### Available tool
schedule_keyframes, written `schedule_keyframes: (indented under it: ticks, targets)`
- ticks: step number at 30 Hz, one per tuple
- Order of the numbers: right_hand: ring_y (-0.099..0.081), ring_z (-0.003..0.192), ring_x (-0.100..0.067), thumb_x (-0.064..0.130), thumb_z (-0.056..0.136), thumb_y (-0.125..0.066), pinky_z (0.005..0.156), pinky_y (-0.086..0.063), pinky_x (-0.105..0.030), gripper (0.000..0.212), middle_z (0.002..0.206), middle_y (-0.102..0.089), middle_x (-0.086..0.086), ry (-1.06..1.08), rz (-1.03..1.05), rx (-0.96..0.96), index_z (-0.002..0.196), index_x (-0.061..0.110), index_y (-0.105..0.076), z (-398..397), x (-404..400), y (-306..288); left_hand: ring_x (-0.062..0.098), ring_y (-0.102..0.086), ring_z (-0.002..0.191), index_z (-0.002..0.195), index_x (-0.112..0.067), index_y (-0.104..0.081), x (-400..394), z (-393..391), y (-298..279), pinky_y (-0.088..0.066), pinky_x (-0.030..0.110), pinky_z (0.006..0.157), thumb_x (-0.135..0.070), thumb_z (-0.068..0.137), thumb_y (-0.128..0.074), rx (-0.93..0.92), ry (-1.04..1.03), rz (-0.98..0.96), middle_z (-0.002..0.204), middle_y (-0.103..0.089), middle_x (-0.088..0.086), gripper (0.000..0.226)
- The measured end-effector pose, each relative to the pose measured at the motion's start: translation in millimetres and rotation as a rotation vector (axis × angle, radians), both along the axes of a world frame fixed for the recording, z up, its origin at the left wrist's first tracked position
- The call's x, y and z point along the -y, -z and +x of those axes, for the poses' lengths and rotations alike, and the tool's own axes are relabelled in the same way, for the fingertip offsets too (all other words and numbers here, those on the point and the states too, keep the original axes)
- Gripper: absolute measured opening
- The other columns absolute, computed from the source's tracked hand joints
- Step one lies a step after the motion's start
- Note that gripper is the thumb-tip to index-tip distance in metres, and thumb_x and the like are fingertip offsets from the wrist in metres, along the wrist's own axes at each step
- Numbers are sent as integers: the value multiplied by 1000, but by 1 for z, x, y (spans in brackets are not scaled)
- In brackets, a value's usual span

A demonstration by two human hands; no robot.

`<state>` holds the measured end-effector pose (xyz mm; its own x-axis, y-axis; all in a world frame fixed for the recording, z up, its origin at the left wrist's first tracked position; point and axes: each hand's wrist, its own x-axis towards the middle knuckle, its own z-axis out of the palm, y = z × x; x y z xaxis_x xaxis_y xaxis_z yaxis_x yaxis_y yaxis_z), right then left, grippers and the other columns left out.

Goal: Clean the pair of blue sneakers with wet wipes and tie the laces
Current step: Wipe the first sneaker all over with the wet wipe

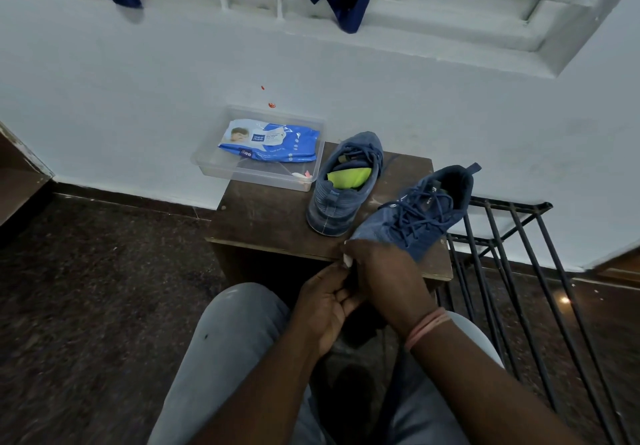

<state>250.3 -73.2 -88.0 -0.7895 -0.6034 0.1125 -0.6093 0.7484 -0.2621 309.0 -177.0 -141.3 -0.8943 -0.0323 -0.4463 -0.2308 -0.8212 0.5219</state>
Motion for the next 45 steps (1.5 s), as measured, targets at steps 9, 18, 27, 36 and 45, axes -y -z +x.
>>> schedule_keyframes:
  ticks: [9,18,27,36,45]
  targets:
    - [-59,81,-27,5,82,-69,67,-34,-26,16,90,-61,-8,-2,48,76,95,12,-75,5,-16,6,25,-73,104,118,-1,-72,0,-2,1,-60,30,77,-3,93,-62,9,-32,-8,119,-73,19,26]
    - [-59,81,-31,2,82,-63,66,-39,-29,14,94,-59,-13,-24,38,91,89,7,-73,-24,15,10,27,-74,102,115,-1,-71,-5,-3,1,-61,35,78,-8,99,-60,42,-82,-65,115,-74,20,21]
    - [-60,85,-27,9,90,-64,65,-36,-27,26,97,-60,-9,-121,110,103,112,16,-74,-8,-14,-2,28,-73,104,120,0,-71,-7,-3,1,-61,36,82,-5,98,-61,21,-73,-73,115,-74,19,25]
    - [-63,86,-28,8,85,-66,71,-49,-33,13,99,-64,-11,-123,83,56,95,7,-74,-39,1,3,31,-74,102,111,-3,-72,-6,-6,2,-62,41,84,-5,97,-62,56,-84,-62,109,-76,16,17]
    - [-64,89,-27,20,91,-70,72,-48,-32,10,94,-70,-7,-25,122,-85,98,14,-74,-35,-30,-2,34,-72,109,122,0,-67,-6,-4,-2,-61,40,89,-6,98,-62,61,-47,-83,115,-74,20,25]
